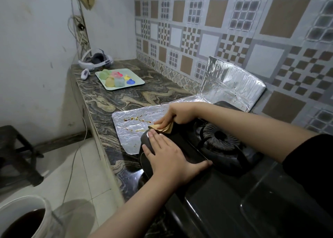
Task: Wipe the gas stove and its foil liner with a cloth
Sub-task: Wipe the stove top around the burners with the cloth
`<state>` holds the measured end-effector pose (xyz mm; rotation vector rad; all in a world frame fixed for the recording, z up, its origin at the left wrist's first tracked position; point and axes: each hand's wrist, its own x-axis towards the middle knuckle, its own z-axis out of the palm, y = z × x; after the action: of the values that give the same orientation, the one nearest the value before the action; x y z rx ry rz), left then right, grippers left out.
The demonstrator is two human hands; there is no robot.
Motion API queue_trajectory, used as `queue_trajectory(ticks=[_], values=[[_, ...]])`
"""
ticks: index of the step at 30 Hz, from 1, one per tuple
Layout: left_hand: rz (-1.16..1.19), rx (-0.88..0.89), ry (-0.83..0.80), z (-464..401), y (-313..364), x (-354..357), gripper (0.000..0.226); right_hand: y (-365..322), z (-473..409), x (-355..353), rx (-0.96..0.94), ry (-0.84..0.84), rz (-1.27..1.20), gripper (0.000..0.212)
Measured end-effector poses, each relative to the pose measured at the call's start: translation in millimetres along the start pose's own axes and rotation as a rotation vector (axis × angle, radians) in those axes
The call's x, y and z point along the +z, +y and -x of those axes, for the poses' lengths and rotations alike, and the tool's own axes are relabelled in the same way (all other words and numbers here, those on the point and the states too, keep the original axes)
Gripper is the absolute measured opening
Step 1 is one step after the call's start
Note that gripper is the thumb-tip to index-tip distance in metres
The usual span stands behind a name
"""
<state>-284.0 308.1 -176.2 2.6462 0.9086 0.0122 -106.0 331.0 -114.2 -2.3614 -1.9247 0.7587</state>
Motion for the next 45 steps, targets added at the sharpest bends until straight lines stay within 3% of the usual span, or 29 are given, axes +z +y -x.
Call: queue_trajectory(ticks=[8, 16, 22, 30, 34, 45], values=[[-0.006, 0.005, 0.009, -1.5, -0.7, 2.1, 0.158, 10.8, -10.8, -18.0, 0.066, -0.064, 0.055, 0.075], [-0.021, 0.005, 0.007, -1.2, -0.8, 1.3, 0.157, 38.2, -6.1, -36.3, 0.299, -0.054, 0.124, 0.058], [-0.035, 0.003, -0.003, -1.5, 0.0, 0.8, 0.156, 53.5, 7.2, -28.6, 0.322, 0.032, 0.014, 0.065], [-0.03, 0.001, -0.006, -2.3, 0.0, 1.5, 0.157, 106.8, 34.5, -43.8, 0.552, 0.146, 0.115, 0.038], [-0.033, -0.002, -0.005, -2.8, 0.1, 2.7, 0.157, 121.0, 47.2, -39.5, 0.601, 0.251, 0.04, 0.05], [-0.02, -0.002, 0.006, -2.9, -0.4, 3.0, 0.157, 174.3, 61.8, -20.3, 0.703, 0.497, -0.131, 0.045]])
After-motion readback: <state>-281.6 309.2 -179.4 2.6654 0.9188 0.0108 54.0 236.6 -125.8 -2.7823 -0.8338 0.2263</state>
